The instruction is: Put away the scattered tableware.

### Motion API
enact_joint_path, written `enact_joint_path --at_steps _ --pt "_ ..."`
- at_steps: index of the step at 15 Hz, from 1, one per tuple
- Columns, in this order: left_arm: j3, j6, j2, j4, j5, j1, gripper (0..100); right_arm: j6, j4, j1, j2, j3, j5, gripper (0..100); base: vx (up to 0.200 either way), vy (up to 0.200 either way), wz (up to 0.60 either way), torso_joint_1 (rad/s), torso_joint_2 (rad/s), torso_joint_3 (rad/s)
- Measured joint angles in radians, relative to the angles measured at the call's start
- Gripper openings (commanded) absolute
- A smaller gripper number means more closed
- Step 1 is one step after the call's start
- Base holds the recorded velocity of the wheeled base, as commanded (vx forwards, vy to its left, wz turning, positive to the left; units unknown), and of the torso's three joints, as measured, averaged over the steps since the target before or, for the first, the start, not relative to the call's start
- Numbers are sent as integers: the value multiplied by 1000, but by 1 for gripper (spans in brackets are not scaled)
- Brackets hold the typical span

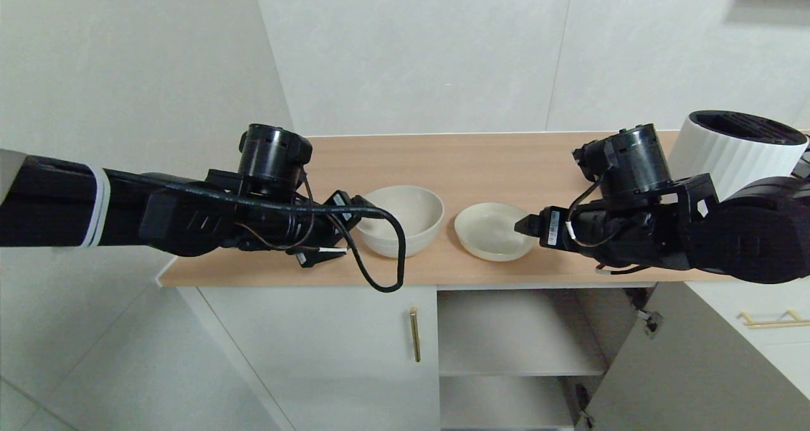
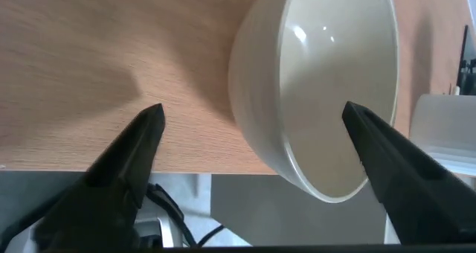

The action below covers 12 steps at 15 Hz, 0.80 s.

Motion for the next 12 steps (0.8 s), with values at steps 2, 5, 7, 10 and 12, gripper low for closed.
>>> enact_joint_path --at_steps 2,5,7,10,12 --pt "0 0 -1 0 0 -1 0 0 0 0 0 0 0 100 0 0 0 0 0 0" --pt "0 1 -4 -1 0 -2 0 0 0 0 0 0 0 100 0 0 0 0 0 0" --pt "1 0 -10 1 0 -1 0 -2 0 0 1 0 0 100 0 0 0 0 0 0" --pt "4 0 -27 1 -5 -3 0 -2 0 0 19 -14 -13 100 0 0 0 0 0 0" --pt "6 0 -36 2 -6 -7 0 -3 0 0 55 -39 -53 100 0 0 0 0 0 0"
